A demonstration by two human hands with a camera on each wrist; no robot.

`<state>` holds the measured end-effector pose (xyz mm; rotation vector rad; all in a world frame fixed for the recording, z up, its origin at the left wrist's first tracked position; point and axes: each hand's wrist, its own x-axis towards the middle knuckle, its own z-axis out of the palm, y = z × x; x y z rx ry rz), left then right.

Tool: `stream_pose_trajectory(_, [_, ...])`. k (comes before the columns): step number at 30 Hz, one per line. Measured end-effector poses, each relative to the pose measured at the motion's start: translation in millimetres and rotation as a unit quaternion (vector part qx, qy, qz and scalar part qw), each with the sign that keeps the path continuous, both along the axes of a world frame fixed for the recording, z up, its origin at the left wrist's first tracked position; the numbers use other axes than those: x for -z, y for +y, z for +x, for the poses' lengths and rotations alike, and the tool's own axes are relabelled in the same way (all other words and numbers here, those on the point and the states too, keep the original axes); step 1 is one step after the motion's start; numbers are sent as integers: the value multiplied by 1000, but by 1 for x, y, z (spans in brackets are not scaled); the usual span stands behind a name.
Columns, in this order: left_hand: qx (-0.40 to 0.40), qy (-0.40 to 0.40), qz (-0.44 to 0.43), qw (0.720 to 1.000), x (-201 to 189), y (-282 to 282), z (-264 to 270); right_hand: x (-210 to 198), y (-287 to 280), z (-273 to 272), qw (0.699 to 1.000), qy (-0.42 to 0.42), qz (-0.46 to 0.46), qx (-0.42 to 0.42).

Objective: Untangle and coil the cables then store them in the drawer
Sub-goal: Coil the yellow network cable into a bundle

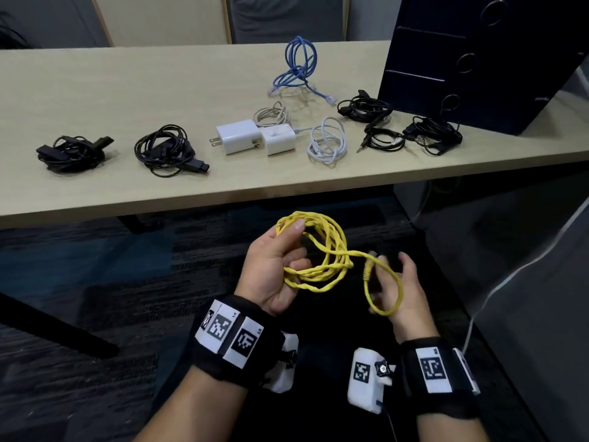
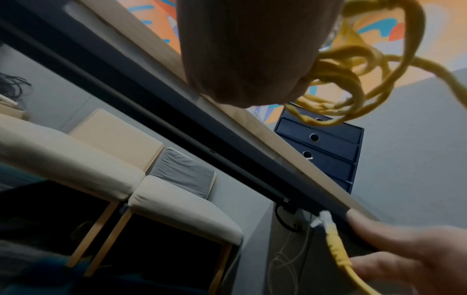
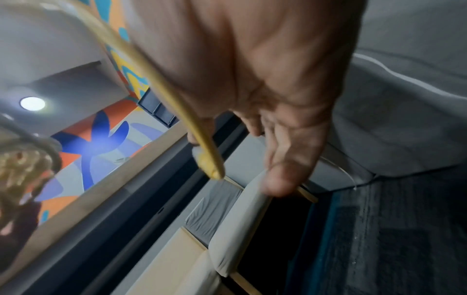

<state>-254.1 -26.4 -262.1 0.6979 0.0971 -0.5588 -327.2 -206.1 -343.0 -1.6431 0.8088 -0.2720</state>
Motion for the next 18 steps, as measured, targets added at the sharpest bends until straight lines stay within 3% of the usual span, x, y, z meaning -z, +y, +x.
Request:
stream_pose_trajectory(3, [-55, 23, 27, 998, 6, 2, 5, -11, -10, -5, 987, -110, 41, 109])
stream_pose_trajectory(4, [-73, 28, 31, 996, 7, 3, 7, -13, -13, -9, 977, -158, 86, 111])
stream_pose_trajectory(6, [-99, 30, 29, 994, 9, 5, 10, -16, -18, -16, 968, -217, 121, 33])
stream_pose_trajectory(8, [-111, 37, 12, 993, 10, 5, 12, -17, -15, -17, 978, -190, 47, -77])
stream_pose_trajectory(10, [-110, 33, 8, 993, 10, 3, 12, -18, -5, -13, 980, -130, -76, -131])
stream_pose_trajectory(12, [-102, 13, 33, 994, 7, 2, 9, -16, 2, -8, 976, -133, -159, -62])
stream_pose_trajectory(15, [-79, -22, 85, 993, 4, 3, 6, -33, 6, -7, 955, -216, -190, 72])
stream_pose_trajectory(18, [-29, -55, 123, 990, 3, 5, 3, -43, -2, -5, 935, -196, -294, 37])
